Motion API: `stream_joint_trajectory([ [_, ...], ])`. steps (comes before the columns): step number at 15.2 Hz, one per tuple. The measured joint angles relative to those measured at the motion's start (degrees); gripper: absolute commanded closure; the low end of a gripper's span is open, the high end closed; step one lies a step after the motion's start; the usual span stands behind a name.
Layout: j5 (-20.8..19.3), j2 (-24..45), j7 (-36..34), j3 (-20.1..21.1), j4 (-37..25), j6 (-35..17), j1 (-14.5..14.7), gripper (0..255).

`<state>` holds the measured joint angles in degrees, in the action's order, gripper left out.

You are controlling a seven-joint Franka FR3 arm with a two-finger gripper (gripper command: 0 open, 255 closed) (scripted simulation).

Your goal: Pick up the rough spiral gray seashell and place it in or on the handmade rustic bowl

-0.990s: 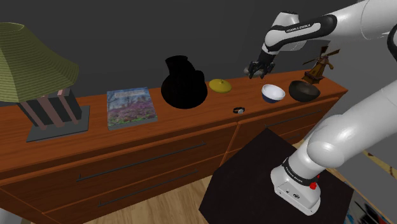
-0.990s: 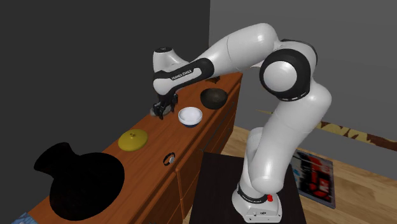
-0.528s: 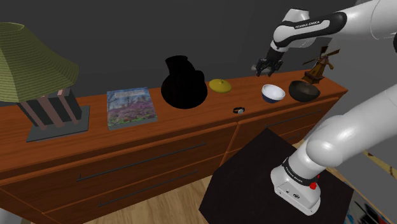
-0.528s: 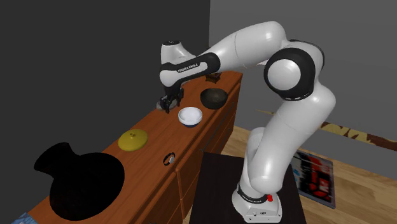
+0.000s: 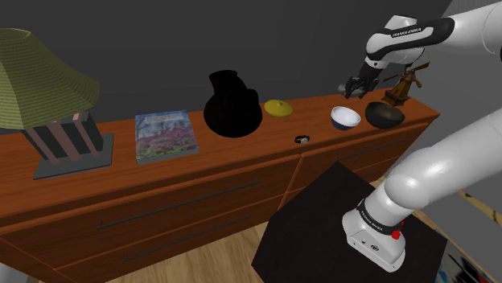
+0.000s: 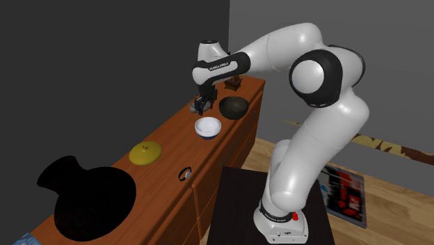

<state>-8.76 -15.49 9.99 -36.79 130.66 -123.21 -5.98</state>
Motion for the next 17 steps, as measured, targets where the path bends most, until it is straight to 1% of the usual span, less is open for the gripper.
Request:
stream_joint_trajectory([
  [2,-0.08,0.18,3.01,-2.10,0.10,-0.46,-1.01,255],
  [5,0.89,1.83,8.09,-5.54,-1.79,-0.26,-1.98,255],
  [9,3.52,5.28,16.01,-10.75,-4.88,-0.21,-3.09,255],
  [14,9.94,12.12,26.84,-16.78,-10.20,0.57,-4.40,255],
  [16,13.35,15.47,31.66,-18.78,-12.61,1.31,-5.59,255],
  [17,15.72,17.90,34.29,-19.55,-14.20,1.74,-6.42,255],
])
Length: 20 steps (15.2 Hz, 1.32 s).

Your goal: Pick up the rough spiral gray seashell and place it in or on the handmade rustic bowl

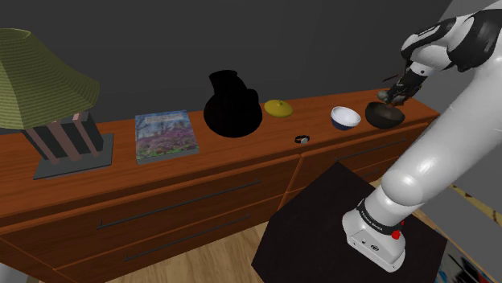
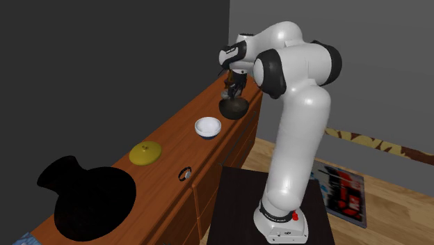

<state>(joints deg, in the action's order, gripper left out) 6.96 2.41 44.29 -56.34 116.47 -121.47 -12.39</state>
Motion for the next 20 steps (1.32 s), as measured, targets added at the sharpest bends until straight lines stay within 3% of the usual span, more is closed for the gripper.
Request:
stream_joint_trajectory([
  [2,4.67,4.55,5.21,-0.81,-2.97,1.02,-2.49,255],
  [4,6.42,6.10,7.20,-0.70,-2.76,0.16,-3.54,255],
  [12,11.14,10.07,10.87,0.84,0.14,-4.61,-5.41,255],
  [18,11.60,10.43,11.26,1.02,0.41,-5.06,-5.63,255],
  [19,11.61,10.43,11.27,1.02,0.41,-5.07,-5.64,0],
  [20,11.62,10.44,11.27,1.02,0.41,-5.07,-5.64,0],
])
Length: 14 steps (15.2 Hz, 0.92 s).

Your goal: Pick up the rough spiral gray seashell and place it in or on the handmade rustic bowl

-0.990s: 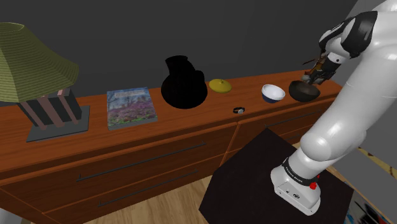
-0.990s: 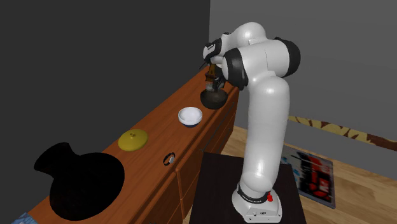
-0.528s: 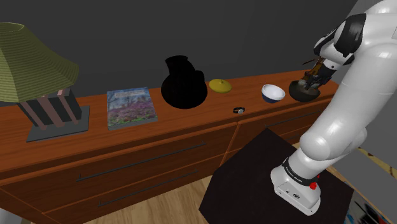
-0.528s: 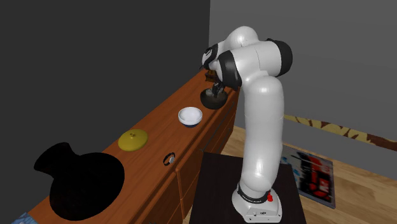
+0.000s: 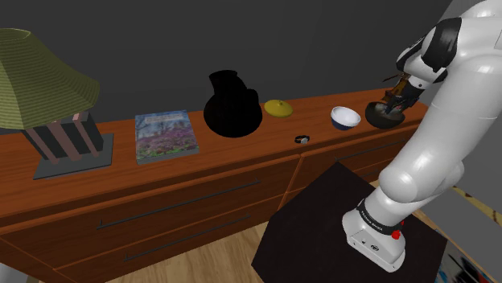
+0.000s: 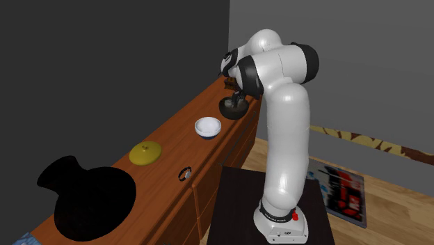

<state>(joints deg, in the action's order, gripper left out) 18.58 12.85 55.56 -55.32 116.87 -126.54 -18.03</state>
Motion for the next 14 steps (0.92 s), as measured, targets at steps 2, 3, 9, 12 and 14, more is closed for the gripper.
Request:
stream_joint_trajectory([
  [2,0.01,0.00,0.00,0.00,-0.01,-0.01,0.00,0],
  [3,0.01,0.00,0.00,0.00,-0.01,-0.01,0.00,0],
  [9,-4.87,-4.41,-3.37,-1.91,-1.93,4.01,2.11,0],
  [12,-6.07,-5.36,-4.00,-2.33,-2.80,5.36,2.30,0],
  [14,-6.19,-5.45,-4.11,-2.35,-2.88,5.50,2.36,0],
])
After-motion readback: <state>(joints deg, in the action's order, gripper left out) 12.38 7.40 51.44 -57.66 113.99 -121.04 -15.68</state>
